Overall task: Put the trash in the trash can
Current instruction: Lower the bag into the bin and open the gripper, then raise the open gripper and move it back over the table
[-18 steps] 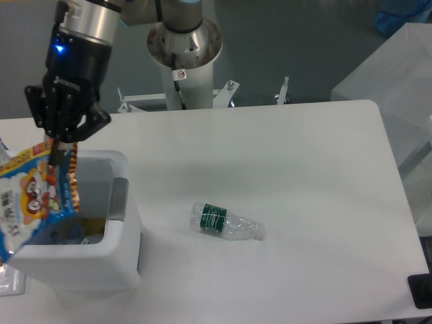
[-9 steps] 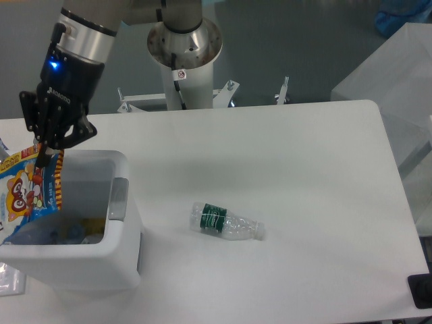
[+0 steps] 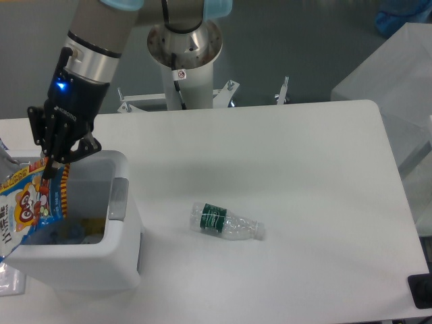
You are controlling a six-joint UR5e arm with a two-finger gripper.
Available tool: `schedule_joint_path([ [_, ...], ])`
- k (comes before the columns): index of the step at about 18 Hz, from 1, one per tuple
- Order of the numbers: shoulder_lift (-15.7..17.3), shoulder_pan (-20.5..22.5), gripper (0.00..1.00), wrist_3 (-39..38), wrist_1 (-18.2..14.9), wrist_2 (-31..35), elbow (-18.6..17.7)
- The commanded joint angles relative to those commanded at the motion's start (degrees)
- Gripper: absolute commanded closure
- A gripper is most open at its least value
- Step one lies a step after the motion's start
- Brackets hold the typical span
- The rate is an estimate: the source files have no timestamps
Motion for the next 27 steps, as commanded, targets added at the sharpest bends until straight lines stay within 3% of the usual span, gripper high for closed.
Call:
schedule_joint_path([
  [3,0.09,0.26,0.76,-0.26,-0.09,-0.17,-0.44],
  [4,0.09,0.35,0.55,-0.09,-0.09,-0.44,-0.7],
  [7,0.17,0.62,0.31,-0.44,0.0,-0.44,-0.7],
  [13,0.88,1.93,0.22,-0.88,-0.09,-0.53,-0.53],
  [15,1.49,4.03,0.14,-2.71,-0.09,-0.62,0.7],
  [18,1.84,8.95,0.01,-7.28,-0.18,-0.62,1.23],
  [22,1.67,16.07,0.0,-14.13,-0.35,-0.53,0.79],
  [27,1.32,24.16,0.0,-19.86,-0.26,-0.26,-2.81],
])
